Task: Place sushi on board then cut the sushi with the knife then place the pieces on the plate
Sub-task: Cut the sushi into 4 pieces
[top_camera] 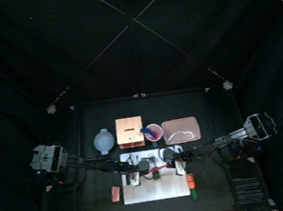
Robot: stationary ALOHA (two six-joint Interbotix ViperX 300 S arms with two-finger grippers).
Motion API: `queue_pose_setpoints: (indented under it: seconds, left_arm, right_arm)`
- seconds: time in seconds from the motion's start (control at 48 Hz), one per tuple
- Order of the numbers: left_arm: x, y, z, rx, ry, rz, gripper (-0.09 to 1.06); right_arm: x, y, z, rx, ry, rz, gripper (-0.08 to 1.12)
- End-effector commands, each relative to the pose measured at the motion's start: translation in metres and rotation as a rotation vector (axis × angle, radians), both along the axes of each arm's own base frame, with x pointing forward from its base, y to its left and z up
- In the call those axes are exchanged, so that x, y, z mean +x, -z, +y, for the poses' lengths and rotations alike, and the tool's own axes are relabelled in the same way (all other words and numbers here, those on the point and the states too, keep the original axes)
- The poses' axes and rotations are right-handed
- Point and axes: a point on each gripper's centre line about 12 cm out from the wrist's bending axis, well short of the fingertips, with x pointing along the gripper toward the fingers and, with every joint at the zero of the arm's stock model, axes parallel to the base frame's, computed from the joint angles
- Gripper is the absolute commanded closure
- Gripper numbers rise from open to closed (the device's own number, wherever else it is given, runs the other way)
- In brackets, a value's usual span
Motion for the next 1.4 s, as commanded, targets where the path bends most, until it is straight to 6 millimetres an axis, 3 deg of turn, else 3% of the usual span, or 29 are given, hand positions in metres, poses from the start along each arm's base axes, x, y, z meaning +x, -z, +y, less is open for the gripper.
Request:
queue_pose_setpoints:
  seconds: [0.021, 0.521, 1.083, 1.396]
  left_arm:
    - [0.001, -0.009, -0.020, -0.005, 0.048, -0.022, 0.54]
    - [0.000, 0.001, -0.020, -0.010, 0.039, 0.005, 0.54]
    - [-0.001, 0.023, -0.017, 0.002, 0.033, 0.062, 0.54]
    - [-0.002, 0.032, -0.014, 0.006, 0.027, 0.085, 0.54]
  right_arm:
    - [0.001, -0.003, -0.004, 0.011, 0.025, -0.006, 0.68]
    - [0.002, 0.005, -0.002, 0.011, 0.021, 0.015, 0.68]
    - [0.001, 0.035, 0.003, 0.026, 0.027, 0.107, 0.68]
    - [-0.001, 0.039, 0.001, 0.027, 0.037, 0.120, 0.68]
